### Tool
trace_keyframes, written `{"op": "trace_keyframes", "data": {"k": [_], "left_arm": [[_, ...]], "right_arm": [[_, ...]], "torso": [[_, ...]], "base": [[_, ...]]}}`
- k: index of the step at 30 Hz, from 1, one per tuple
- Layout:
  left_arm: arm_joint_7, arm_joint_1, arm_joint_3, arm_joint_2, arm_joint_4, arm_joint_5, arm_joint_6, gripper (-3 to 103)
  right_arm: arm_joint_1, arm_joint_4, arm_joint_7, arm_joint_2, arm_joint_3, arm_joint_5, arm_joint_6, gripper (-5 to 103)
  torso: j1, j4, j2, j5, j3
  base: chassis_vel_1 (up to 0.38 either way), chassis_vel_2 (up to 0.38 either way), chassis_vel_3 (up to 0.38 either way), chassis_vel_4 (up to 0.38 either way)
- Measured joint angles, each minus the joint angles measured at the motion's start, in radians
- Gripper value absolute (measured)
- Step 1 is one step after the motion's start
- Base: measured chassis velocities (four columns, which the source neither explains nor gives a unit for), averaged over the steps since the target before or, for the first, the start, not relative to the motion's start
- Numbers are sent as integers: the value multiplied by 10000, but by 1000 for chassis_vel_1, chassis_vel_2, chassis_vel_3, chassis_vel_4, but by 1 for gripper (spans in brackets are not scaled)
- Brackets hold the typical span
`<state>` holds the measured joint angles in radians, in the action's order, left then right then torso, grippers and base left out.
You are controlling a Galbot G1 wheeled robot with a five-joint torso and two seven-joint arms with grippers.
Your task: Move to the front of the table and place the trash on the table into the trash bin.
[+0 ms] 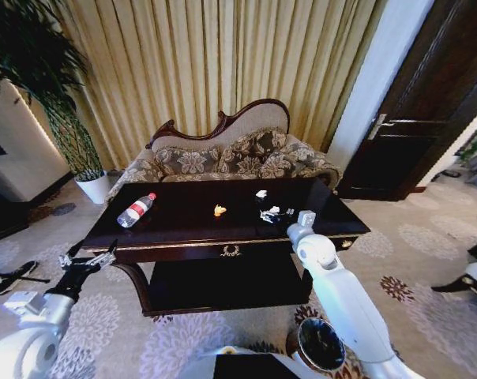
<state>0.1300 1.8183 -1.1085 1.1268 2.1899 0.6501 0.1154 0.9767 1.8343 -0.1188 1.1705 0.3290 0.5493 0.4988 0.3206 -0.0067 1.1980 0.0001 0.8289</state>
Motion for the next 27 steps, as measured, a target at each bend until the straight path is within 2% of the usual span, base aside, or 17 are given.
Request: {"op": "trace_keyframes", "data": {"k": [6, 7, 10, 12, 14, 15, 17, 19, 20, 23, 24, 26, 27], "left_arm": [[0, -5, 24, 43, -39, 13, -25, 100], [0, -4, 39, 62, -43, 14, -29, 100], [0, 0, 50, 78, -48, 21, -37, 100], [-18, -34, 95, 91, -87, 22, -51, 100], [-26, -50, 111, 94, -87, 21, -54, 100], [-29, -55, 131, 94, -80, 19, -55, 100], [-29, -56, 142, 94, -52, 18, -55, 100], [-58, -84, 163, 81, -8, 15, -57, 100], [-58, -84, 163, 81, -8, 15, -57, 100], [-91, -107, 155, 37, 32, 19, -60, 100], [-91, -107, 155, 37, 32, 19, -60, 100], [-95, -105, 135, 3, 36, 35, -61, 100], [-95, -105, 135, 3, 36, 35, -61, 100]], "right_arm": [[-70, -271, 0, 9, -40, -96, -325, 100], [-89, -322, 0, 1, -40, -105, -363, 103], [-90, -349, 0, -11, -35, -107, -392, 100], [-33, -351, 0, -26, -10, -113, -408, 86], [-7, -349, 0, -35, 11, -119, -410, 86], [28, -339, 0, -49, 35, -127, -418, 76], [55, -327, 0, -63, 58, -131, -431, 76], [121, -303, 0, -96, 125, -138, -490, 65], [121, -303, 0, -96, 125, -138, -490, 65], [244, -256, 0, -182, 228, -165, -590, 48], [244, -256, 0, -182, 228, -165, -590, 48], [346, -199, 0, -258, 321, -173, -640, 37], [346, -199, 0, -258, 321, -173, -640, 37]], "torso": [[0, 2, 0, -1, 0], [0, 1, 0, -1, 0], [0, 2, 0, 0, 0], [0, 2, -1, -1, 0], [0, 2, 0, 0, 0], [0, 1, 0, -1, 0], [0, 1, 0, -1, 0], [0, 2, -1, 0, 0], [0, 2, -1, 0, 0], [0, 1, 0, 0, 0], [0, 1, 0, 0, 0], [0, 2, 0, 0, 0], [0, 2, 0, 0, 0]], "base": [[0, 0, 0, 0], [0, 0, 0, 0], [0, 0, 0, 0], [0, 0, 0, 0], [0, 0, 0, 0], [0, 0, 0, 0], [0, 0, 0, 0], [0, 0, 0, 0], [0, 0, 0, 0], [0, 0, 0, 0], [0, 0, 0, 0], [0, 0, 0, 0], [0, 0, 0, 0]]}}
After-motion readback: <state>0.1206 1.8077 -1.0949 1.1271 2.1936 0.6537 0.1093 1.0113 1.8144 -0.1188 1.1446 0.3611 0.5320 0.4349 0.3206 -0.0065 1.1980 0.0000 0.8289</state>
